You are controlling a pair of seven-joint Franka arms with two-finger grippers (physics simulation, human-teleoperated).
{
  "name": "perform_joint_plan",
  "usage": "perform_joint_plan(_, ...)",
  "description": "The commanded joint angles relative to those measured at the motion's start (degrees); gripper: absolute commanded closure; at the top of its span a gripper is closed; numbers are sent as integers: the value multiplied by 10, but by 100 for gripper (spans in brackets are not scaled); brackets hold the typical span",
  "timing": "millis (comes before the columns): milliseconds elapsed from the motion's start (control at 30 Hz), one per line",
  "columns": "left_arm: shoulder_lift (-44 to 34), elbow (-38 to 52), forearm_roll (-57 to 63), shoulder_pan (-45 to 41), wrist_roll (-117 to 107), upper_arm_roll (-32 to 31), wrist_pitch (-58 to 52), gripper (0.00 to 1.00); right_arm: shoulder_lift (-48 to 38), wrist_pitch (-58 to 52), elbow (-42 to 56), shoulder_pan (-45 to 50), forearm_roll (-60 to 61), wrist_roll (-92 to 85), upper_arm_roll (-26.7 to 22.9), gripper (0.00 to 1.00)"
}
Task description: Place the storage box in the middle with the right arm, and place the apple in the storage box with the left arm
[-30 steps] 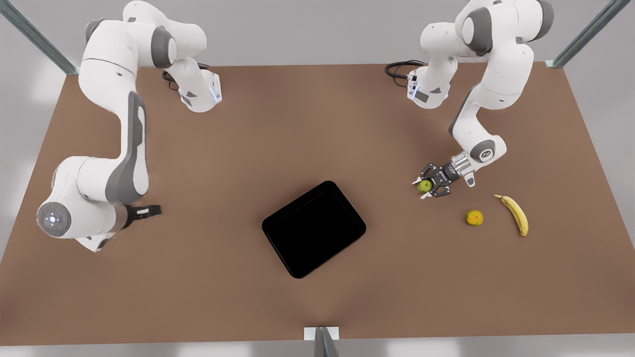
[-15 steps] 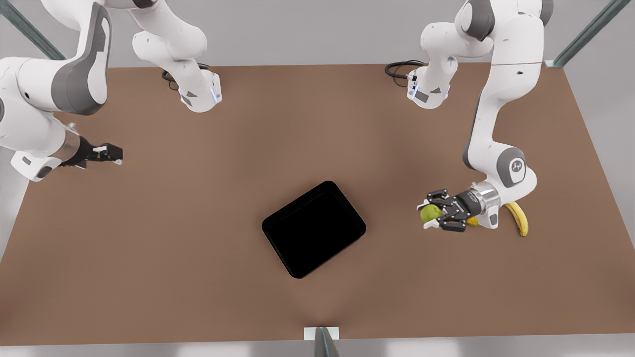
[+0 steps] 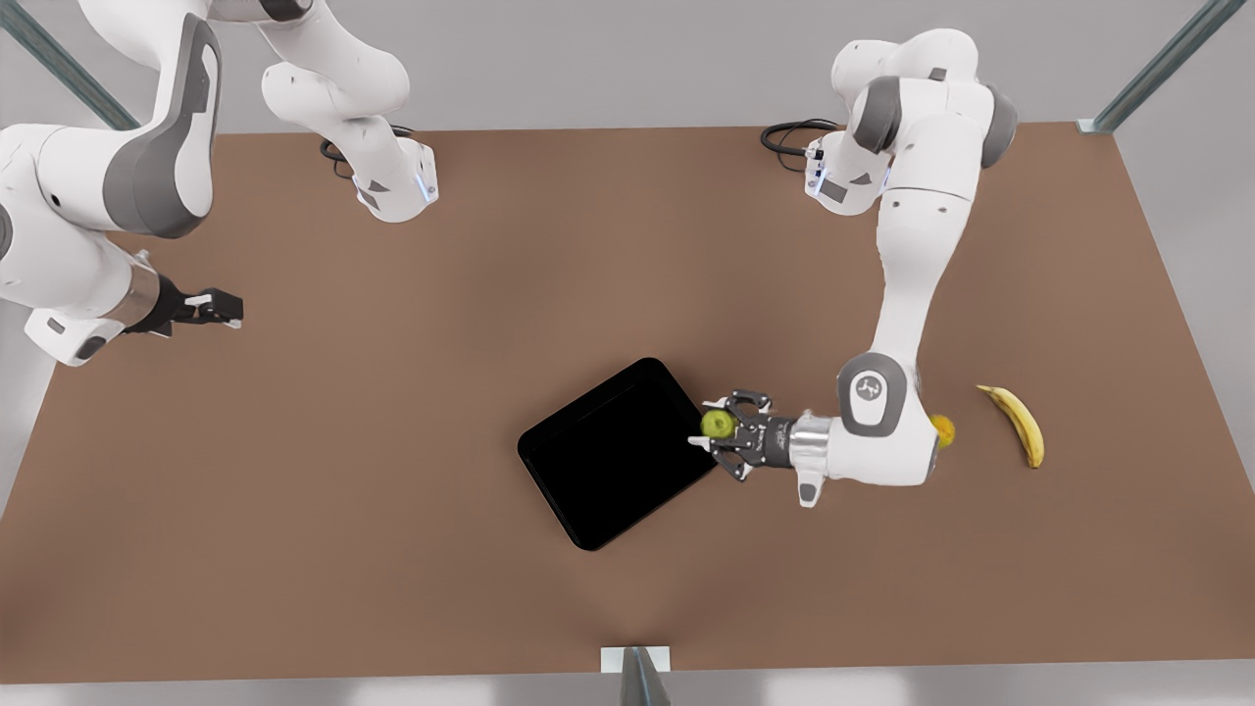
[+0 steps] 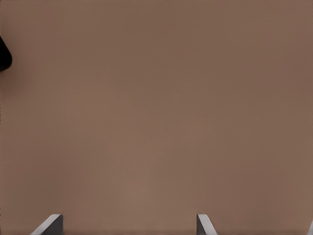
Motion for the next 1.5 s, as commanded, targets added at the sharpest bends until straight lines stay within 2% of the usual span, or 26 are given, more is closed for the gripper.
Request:
perform_joint_plan(0, 8, 11, 366, 0, -23, -4, -17, 79, 0, 0, 0, -1, 1, 0, -3, 0)
perform_joint_plan(67, 22, 19, 366, -23, -108, -21, 61, 79, 3, 0, 0, -1, 1, -1, -4, 0)
perform_joint_plan(133, 57, 64, 362, -28, -195, -42, 94, 79, 3, 0, 0, -1, 1, -1, -4, 0)
perform_joint_plan(267, 58, 66, 350, -35, -317, -100, 169, 79, 7, 0, 1, -1, 2, 0, -4, 0)
perform_joint_plan(433, 59, 78, 348, -77, -426, -109, 237, 79, 8, 1, 2, -1, 3, 0, -4, 0)
perform_joint_plan(500, 54, 81, 348, -77, -447, -136, 239, 79, 8, 1, 2, -1, 3, 0, -4, 0)
perform_joint_plan(533, 55, 93, 349, -80, -447, -141, 239, 0, 8, 1, 3, -1, 3, 0, -4, 0)
perform_joint_plan(667, 42, 93, 349, -89, -488, -166, 238, 0, 8, 1, 3, -1, 3, 0, -4, 0)
perform_joint_plan(833, 39, 91, 359, -90, -483, -158, 236, 0, 8, 2, 5, -1, 2, -1, -4, 0)
perform_joint_plan(867, 28, 91, 432, -89, -484, -156, 227, 0, 8, 2, 6, -1, 2, -1, -4, 0)
perform_joint_plan(900, 22, 87, 565, -89, -485, -157, 206, 0, 8, 3, 6, -1, 2, -3, -4, 0)
perform_joint_plan(1000, -1, 79, 642, -76, -450, -120, 103, 0, 7, 2, 6, -2, 2, -3, -4, 0)
perform_joint_plan(1067, -111, -53, 650, -66, -269, -67, 91, 0, 3, 2, 6, -2, 2, -1, -4, 0)
perform_joint_plan(1167, -235, -130, 640, 37, 95, -65, -25, 0, 5, 1, 6, -2, 1, -1, -4, 0)
perform_joint_plan(1233, -284, -122, 639, 86, 307, -44, -119, 0, 5, 1, 6, -2, 1, -1, -4, 0)
perform_joint_plan(1300, -319, -81, 641, 87, 483, 22, -151, 0, 6, 1, 6, -2, 1, -2, -4, 0)
perform_joint_plan(1367, -377, -78, 635, 88, 661, 63, -223, 0, 6, 0, 6, -2, 1, -3, -5, 0)
perform_joint_plan(1433, -390, -75, 644, 86, 648, 69, -247, 0, 6, 0, 6, -2, 1, -3, -5, 0)
perform_joint_plan(1467, -405, -75, 638, 86, 570, 64, -257, 0, 6, 0, 6, -1, 1, -3, -5, 0)
